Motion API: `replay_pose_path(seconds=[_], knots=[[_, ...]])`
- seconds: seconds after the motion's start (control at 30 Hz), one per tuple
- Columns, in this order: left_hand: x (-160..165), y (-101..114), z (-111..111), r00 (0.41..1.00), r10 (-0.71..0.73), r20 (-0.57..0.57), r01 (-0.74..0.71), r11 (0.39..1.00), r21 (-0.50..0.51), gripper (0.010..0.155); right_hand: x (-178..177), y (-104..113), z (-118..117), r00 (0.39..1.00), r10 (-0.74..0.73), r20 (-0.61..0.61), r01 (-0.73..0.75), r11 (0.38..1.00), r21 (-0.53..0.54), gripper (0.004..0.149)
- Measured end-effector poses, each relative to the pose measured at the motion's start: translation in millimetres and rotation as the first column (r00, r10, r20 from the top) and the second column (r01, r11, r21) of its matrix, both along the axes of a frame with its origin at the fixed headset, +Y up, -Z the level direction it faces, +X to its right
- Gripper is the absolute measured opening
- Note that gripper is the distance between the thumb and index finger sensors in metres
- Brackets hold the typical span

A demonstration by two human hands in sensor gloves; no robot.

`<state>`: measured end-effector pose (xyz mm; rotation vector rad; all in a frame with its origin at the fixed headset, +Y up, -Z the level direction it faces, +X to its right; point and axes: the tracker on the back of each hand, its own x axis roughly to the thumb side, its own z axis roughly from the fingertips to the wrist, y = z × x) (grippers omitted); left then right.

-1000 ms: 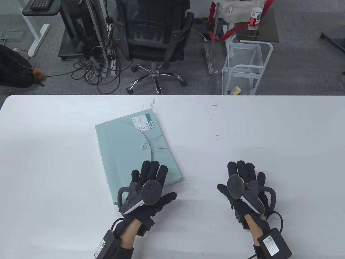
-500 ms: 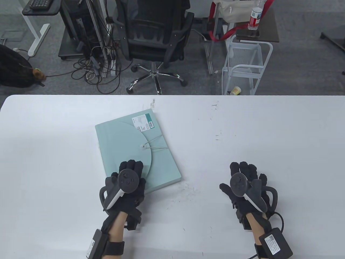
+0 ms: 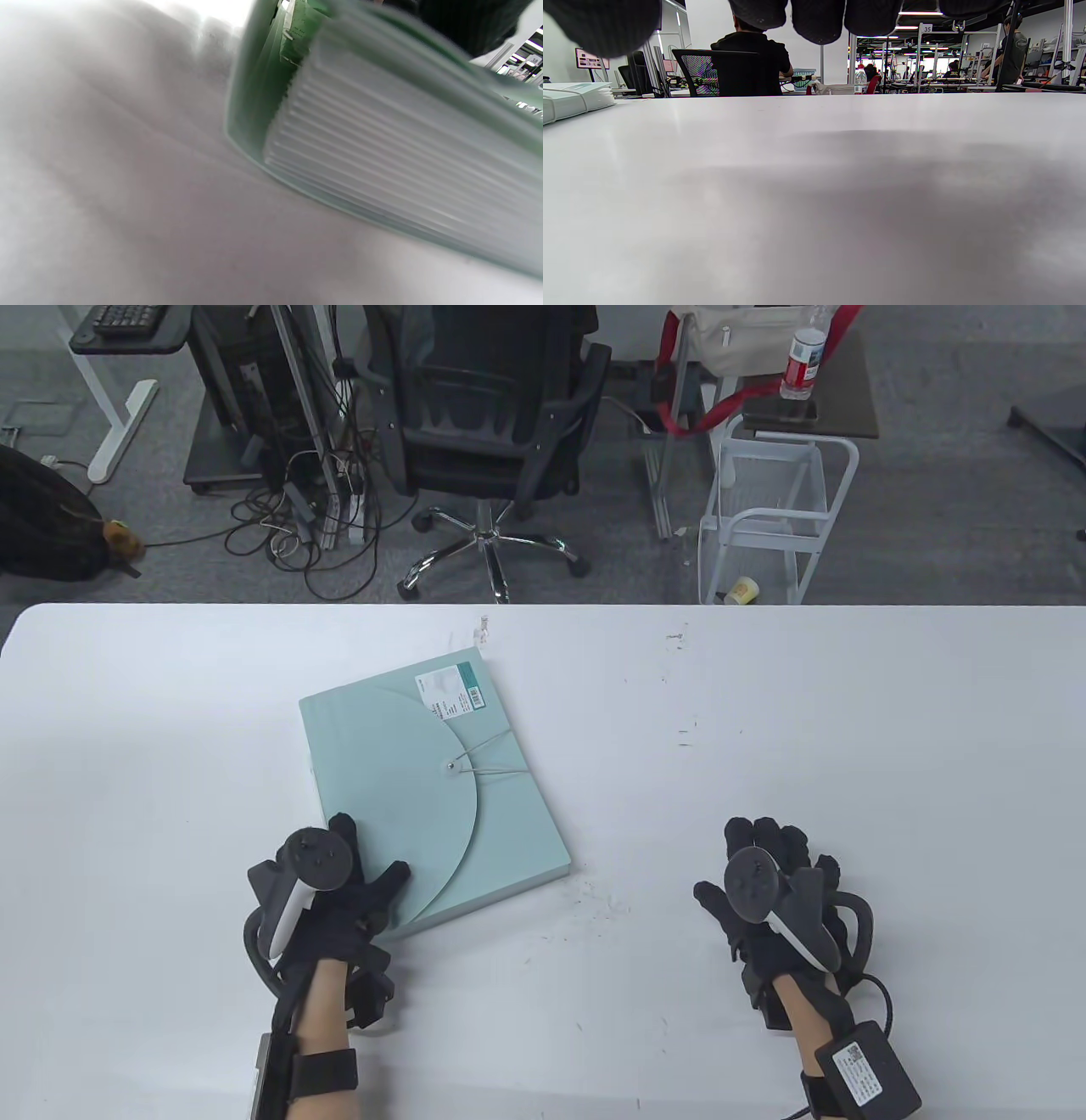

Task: Pull documents from accordion folder and sort

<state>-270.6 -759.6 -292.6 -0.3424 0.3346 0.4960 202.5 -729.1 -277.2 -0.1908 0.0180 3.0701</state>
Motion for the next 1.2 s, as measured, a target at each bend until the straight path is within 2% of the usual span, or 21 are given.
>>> replay_pose_path(seconds=[0.17, 0.43, 0.73, 0.93, 1.2], knots=[[3.8, -4.4, -2.9, 0.998, 0.012, 0.054, -0.012, 1.0, 0.007, 0.093, -0.5, 0.2, -0.5, 1.0, 0.002, -0.002, -0.002, 1.0, 0.002, 0.083], [15.7, -3.4, -6.1, 0.99, -0.055, 0.127, 0.042, 0.994, 0.102, 0.094, -0.9, 5.6, -0.3, 0.999, -0.039, -0.01, 0.04, 0.998, 0.042, 0.082], [72.5, -5.6, -4.7, 0.946, -0.024, 0.322, -0.021, 0.99, 0.136, 0.091, -5.3, 20.6, 4.2, 0.999, -0.026, -0.041, 0.033, 0.982, 0.184, 0.077], [115.8, -4.2, 1.6, 0.9, -0.032, 0.435, -0.032, 0.99, 0.14, 0.089, -2.7, 24.3, 6.2, 0.999, -0.019, -0.027, 0.025, 0.977, 0.213, 0.067], [148.4, -4.5, 9.8, 0.836, 0.015, 0.549, -0.093, 0.989, 0.114, 0.087, -4.4, 20.3, 4.5, 0.999, 0.004, -0.032, 0.002, 0.981, 0.192, 0.07]])
